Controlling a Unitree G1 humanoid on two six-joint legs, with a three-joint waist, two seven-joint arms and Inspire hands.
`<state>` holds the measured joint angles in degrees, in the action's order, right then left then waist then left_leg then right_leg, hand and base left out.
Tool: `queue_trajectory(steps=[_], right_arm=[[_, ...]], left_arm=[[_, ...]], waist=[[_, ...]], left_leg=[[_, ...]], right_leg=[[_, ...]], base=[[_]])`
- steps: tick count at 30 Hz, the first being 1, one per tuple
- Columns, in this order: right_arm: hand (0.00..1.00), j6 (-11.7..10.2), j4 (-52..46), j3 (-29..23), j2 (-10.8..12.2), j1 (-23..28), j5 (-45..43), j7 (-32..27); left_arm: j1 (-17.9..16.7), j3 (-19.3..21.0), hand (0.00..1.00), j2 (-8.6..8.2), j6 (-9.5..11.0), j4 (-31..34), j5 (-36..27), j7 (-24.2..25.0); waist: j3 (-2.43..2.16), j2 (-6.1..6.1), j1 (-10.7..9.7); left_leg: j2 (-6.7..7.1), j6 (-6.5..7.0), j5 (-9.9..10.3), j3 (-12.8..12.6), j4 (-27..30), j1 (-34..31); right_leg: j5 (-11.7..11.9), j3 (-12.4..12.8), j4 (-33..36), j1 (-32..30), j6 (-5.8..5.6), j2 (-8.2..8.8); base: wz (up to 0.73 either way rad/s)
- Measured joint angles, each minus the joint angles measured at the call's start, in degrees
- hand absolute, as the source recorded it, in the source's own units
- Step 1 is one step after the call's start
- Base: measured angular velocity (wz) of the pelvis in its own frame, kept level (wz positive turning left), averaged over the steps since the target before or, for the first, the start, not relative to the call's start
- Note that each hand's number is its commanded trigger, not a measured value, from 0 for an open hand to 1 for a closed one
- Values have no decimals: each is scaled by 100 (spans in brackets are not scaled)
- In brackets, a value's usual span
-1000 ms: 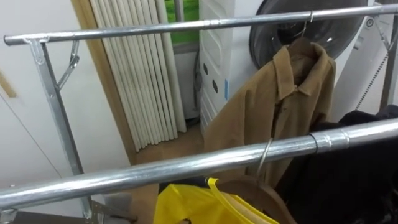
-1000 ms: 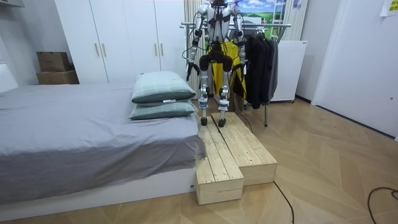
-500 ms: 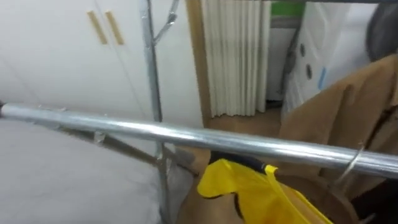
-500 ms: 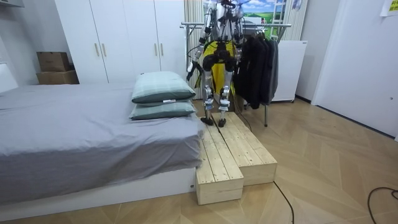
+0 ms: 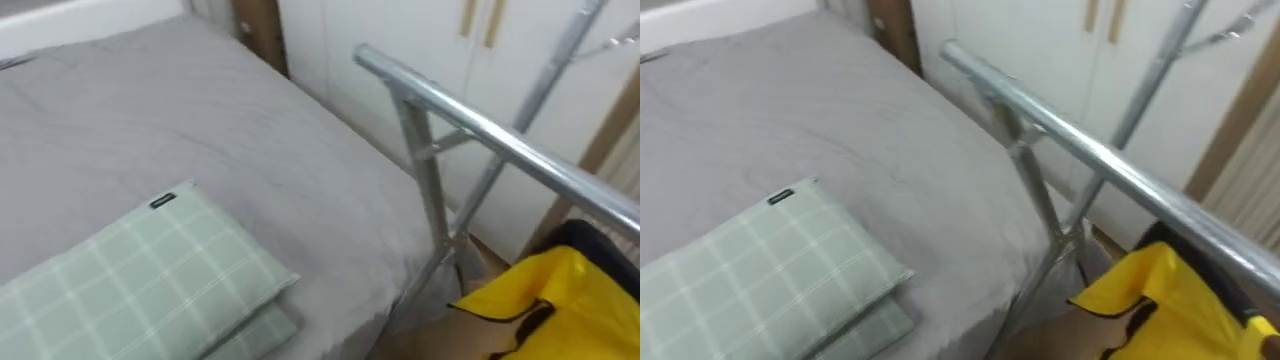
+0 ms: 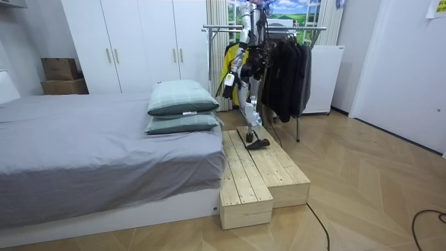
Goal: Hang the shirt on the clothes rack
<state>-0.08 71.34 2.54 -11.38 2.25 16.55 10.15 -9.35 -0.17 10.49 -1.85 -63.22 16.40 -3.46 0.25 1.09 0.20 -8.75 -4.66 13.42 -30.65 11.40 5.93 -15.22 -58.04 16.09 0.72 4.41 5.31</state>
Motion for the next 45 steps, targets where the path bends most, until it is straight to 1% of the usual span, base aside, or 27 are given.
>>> queue_trajectory(steps=[1, 3, 4, 5, 6, 7, 9, 10, 12, 13, 14, 15, 16, 17, 18, 19, 20, 21, 22, 23, 24, 28, 29, 33, 38, 40, 45], right_arm=[[0, 11, -2, 0, -5, -3, 0, 4], [0, 16, -2, -1, 3, -16, 48, 6], [0, 17, -2, 0, 23, -11, 58, 7], [0, 17, 1, -1, 57, 15, 62, 28], [0, 19, 1, -6, 65, 111, 116, 58], [0, 23, -2, -15, 67, 156, 159, 58], [0, 48, -25, -205, 101, 368, 444, 53], [0, 77, -20, -227, 115, 388, 503, 46], [0, 110, -22, -358, 171, 403, 618, 31], [0, 110, -23, -381, 179, 406, 618, 24], [0, 116, -30, -381, 181, 410, 602, -11], [0, 117, -34, -379, 181, 406, 590, -64], [0, 116, -36, -379, 186, 405, 569, -84], [0, 116, -30, -380, 191, 420, 552, -122], [0, 133, -27, -382, 191, 419, 498, -152], [0, 135, -26, -380, 191, 417, 477, -169], [0, 136, -19, -380, 199, 415, 398, -188], [0, 137, 2, -383, 209, 419, 310, -183], [0, 140, 12, -385, 214, 419, 299, -176], [0, 140, 40, -388, 220, 404, 250, -146], [0, 140, 51, -391, 219, 404, 140, -128], [0, 126, 23, -371, 219, 338, -265, -126], [0, 126, 26, -367, 221, 333, -329, -126], [0, 139, 42, -295, 226, 294, -358, -130], [0, 162, 55, -182, 232, 286, -309, -128], [0, 233, 54, -157, 233, 278, -277, -122], [0, 276, 128, -130, 239, 236, -188, -118]], left_arm=[[2, 1, 0, 0, -13, 0, -1, -31], [22, 0, 0, -9, -15, -94, -2, -72], [33, 0, 0, -8, -21, -125, -11, -72], [24, 6, 0, -8, -17, -135, -3, -79], [32, 4, 0, -11, -25, -158, 11, -89], [32, 5, 0, -10, -24, -156, 11, -91], [7, 22, 0, 4, -32, -127, 3, -106], [-11, 22, 0, 4, -33, -116, -3, -117], [-73, 85, 0, 4, -66, -118, 3, -123], [-79, 102, 0, 4, -66, -118, 3, -124], [-99, 147, 0, 4, -64, -117, 3, -130], [-132, 209, 0, 4, -61, -117, 0, -131], [-153, 250, 0, 7, -60, -124, -4, -131], [-179, 324, 0, 14, -61, -138, -2, -132], [-199, 347, 0, 13, -61, -142, 0, -131], [-214, 347, 0, 12, -61, -142, 0, -132], [-236, 345, 0, 11, -61, -144, 2, -140], [-281, 346, 0, 2, -61, -169, 1, -149], [-296, 346, 0, -7, -60, -194, 2, -154], [-301, 348, 0, -36, -68, -231, -2, -157], [-305, 371, 0, -82, -68, -269, 7, -158], [-365, 449, 0, -196, -89, -322, 87, -126], [-401, 443, 0, -223, -104, -322, 116, -109], [-405, 435, 0, -271, -239, -328, 126, -55], [-360, 430, 0, -288, -384, -342, 125, 90], [-324, 421, 0, -292, -452, -341, 124, 188], [-396, 288, 0, -339, -607, -376, 122, 417]], waist=[[-4, 11, 20], [-13, -11, 71], [-17, -19, 47], [-11, -30, -15], [-12, -24, -97], [-13, -29, -131], [-25, -46, -216], [-25, -43, -229], [-27, -45, -303], [-25, -47, -309], [-30, -43, -293], [-30, -43, -278], [-26, -23, -286], [-34, 0, -293], [-32, 22, -286], [-34, 18, -287], [-36, 25, -298], [-9, 100, -315], [-28, 59, -308], [-28, 74, -303], [-24, 80, -270], [-18, 94, -149], [0, 128, -138], [15, 148, -130], [11, 147, -133], [12, 144, -135], [-6, 94, -134]], left_leg=[[17, -13, -9, 3, -40, 19], [71, -11, -10, 110, -101, 29], [79, -1, -5, 135, -101, 28], [105, 46, 4, 275, -100, 18], [152, 134, 15, 400, -104, 11], [160, 175, 35, 483, -98, -18], [228, 309, 83, 885, 35, -144], [258, 332, 72, 949, 35, -156], [363, 424, 29, 1231, 40, -227], [381, 442, 20, 1288, 40, -233], [434, 470, 6, 1413, 38, -237], [458, 487, 0, 1483, 48, -238], [473, 499, -7, 1530, 50, -236], [543, 522, -25, 1634, 50, -237], [561, 539, -34, 1732, 60, -241], [571, 543, -36, 1776, 74, -250], [627, 550, -34, 1906, 115, -264], [661, 561, -29, 2030, 152, -271], [669, 568, -26, 2081, 180, -277], [679, 582, -13, 2161, 250, -324], [685, 588, -7, 2192, 306, -358], [694, 581, 3, 2256, 356, -384], [710, 580, 2, 2297, 357, -384], [721, 571, -6, 2384, 418, -446], [759, 567, -11, 2567, 467, -495], [766, 568, -11, 2633, 531, -566], [770, 563, -11, 2778, 554, -557]], right_leg=[[46, 102, 8, -24, 0, 11], [213, 500, 40, -37, -26, 78], [283, 599, 10, -22, -41, 77], [391, 804, -107, 62, -103, 66], [449, 1091, -158, 94, -185, 71], [478, 1252, -162, 109, -212, 75], [568, 2023, -172, 152, -344, 88], [586, 2190, -179, 151, -372, 94], [641, 2633, -199, 184, -461, 91], [657, 2760, -219, 203, -488, 83], [679, 3008, -251, 237, -526, 83], [700, 3125, -262, 272, -564, 84], [710, 3133, -274, 311, -580, 87], [716, 3201, -339, 386, -592, 85], [726, 3363, -385, 438, -624, 81], [735, 3441, -405, 459, -640, 74], [743, 3566, -468, 534, -667, 64], [747, 3697, -529, 617, -696, 57], [749, 3799, -550, 654, -706, 49], [738, 3997, -550, 669, -728, 42], [732, 4109, -553, 668, -739, 38], [719, 4106, -580, 707, -758, 29], [716, 4094, -641, 754, -762, 29], [701, 4096, -659, 769, -784, 27], [701, 4073, -742, 859, -784, 19], [701, 4068, -745, 857, -784, 9], [701, 4073, -755, 943, -784, -22]], base=[[45], [25], [46], [67], [72], [83], [82], [63], [59], [57], [42], [40], [43], [50], [48], [44], [50], [52], [50], [32], [25], [9], [11], [10], [17], [21], [14]])
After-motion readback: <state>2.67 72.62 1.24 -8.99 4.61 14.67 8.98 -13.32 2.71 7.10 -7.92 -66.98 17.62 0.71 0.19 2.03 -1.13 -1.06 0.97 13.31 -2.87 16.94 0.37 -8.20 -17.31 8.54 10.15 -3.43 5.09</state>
